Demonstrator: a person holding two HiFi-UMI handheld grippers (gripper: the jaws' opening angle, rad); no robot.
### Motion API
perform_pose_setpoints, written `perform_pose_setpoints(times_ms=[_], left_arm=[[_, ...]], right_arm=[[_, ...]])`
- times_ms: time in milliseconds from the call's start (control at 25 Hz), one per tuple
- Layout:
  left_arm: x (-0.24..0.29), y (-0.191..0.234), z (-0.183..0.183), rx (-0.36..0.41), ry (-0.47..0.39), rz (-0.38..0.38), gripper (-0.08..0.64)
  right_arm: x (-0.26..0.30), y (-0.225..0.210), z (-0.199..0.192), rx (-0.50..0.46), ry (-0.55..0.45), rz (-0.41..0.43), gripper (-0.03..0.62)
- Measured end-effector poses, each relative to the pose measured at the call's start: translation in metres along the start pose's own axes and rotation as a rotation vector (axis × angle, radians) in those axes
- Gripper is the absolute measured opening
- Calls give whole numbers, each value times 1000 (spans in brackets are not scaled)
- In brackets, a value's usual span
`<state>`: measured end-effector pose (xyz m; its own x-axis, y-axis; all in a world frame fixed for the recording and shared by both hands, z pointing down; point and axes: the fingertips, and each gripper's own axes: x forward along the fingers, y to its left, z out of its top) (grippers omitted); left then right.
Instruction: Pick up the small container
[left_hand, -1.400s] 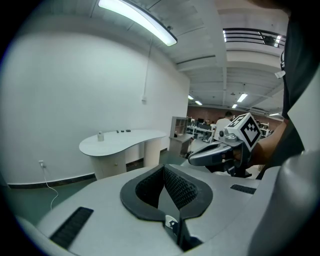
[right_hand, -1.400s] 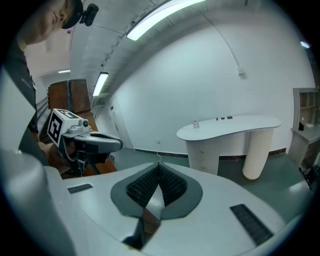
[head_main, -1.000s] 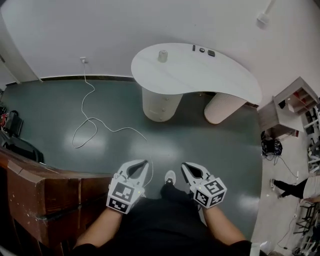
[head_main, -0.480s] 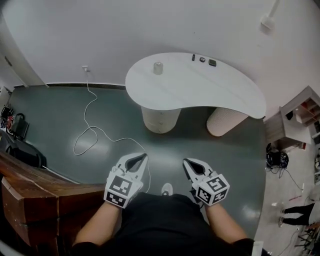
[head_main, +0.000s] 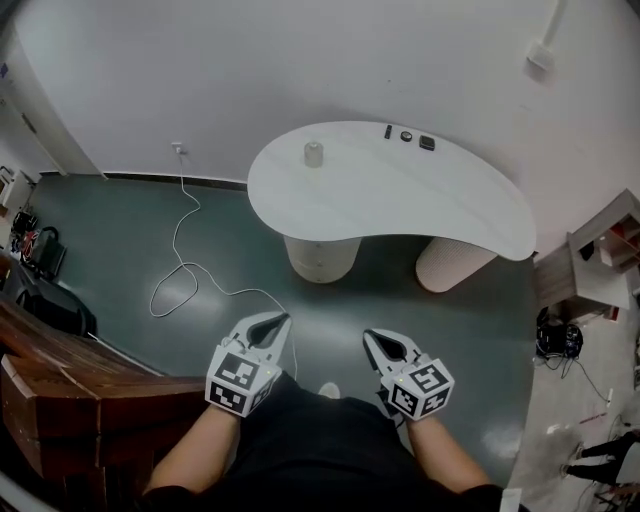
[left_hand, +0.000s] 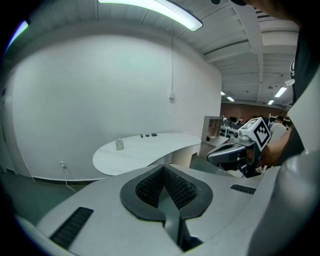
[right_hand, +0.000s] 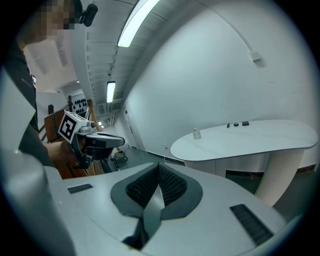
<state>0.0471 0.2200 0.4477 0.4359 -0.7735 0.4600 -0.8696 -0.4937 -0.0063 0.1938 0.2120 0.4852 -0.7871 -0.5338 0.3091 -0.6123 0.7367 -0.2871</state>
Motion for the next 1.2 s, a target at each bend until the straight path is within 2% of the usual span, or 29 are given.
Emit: perform_pose_setpoints(times_ms=[320,720,960,1200], left_arm=[[17,3,1,13,49,-10,17],[68,27,21,20,26,-55,17],[109,71,25,19,23,-74,15],[156,140,48,21,16,-90,15]], right_arm=[[8,-21,7,32,-15,-3,-5],[19,-43,-1,35,45,-30,-5],[60,-73,12,22,53,-53,-5],[126,-107,46,24,69,-81,-5]])
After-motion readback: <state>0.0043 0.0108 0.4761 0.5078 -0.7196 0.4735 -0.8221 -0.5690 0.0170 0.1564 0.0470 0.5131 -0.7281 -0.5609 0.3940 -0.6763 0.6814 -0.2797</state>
